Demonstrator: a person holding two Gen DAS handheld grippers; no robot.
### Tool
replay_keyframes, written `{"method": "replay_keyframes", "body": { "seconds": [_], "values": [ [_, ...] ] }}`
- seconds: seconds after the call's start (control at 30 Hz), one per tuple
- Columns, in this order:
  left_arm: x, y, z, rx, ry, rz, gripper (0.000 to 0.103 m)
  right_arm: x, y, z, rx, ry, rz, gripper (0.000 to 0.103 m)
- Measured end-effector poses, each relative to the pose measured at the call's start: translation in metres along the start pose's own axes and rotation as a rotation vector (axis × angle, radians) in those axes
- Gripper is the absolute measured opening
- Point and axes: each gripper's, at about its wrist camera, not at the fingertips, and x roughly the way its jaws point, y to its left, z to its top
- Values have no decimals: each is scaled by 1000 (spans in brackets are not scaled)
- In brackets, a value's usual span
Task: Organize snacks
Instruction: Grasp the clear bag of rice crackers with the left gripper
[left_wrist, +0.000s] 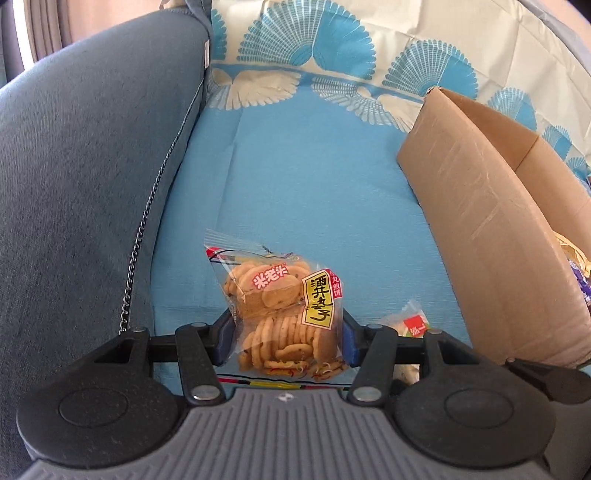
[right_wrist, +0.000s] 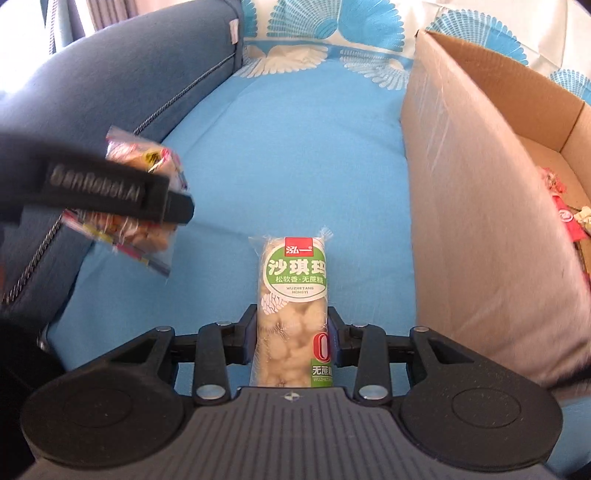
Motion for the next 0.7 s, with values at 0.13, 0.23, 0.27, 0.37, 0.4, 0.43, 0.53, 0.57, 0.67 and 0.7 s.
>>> {"method": "replay_keyframes", "body": {
  "seconds": [0.13,0.23,0.27,0.37,0.4,0.43,0.53,0.57,0.67,0.7],
  "values": [
    [3,8,2,-23,25,-34,60,-5,4,-7,-34,-12,1,38],
    [5,12,2,-37,36,-49,60,-8,3,-10,-14,-12,5,38],
    [5,12,2,-40,43,-57,60,-8,3,-10,-14,-12,5,38],
    [10,13,3,-35,75,-80,60,-7,3,-10,-34,-10,3,38],
    [11,13,3,-31,85,-85,60,-7,3,-10,-44,-11,3,38],
    [11,13,3,-28,93,-90,60,-4,3,-7,-52,-10,3,38],
    [15,15,3,-35,117,-111,60,-6,1,-8,-53,-8,4,38],
    [16,16,3,-43,121,-116,60,-7,0,-8,-46,-8,8,38],
    [17,20,3,-73,132,-125,60,-9,-2,-7,-34,-18,17,38],
    [18,22,3,-83,134,-126,60,-10,-2,-8,-33,-23,17,38]
  ]
}}
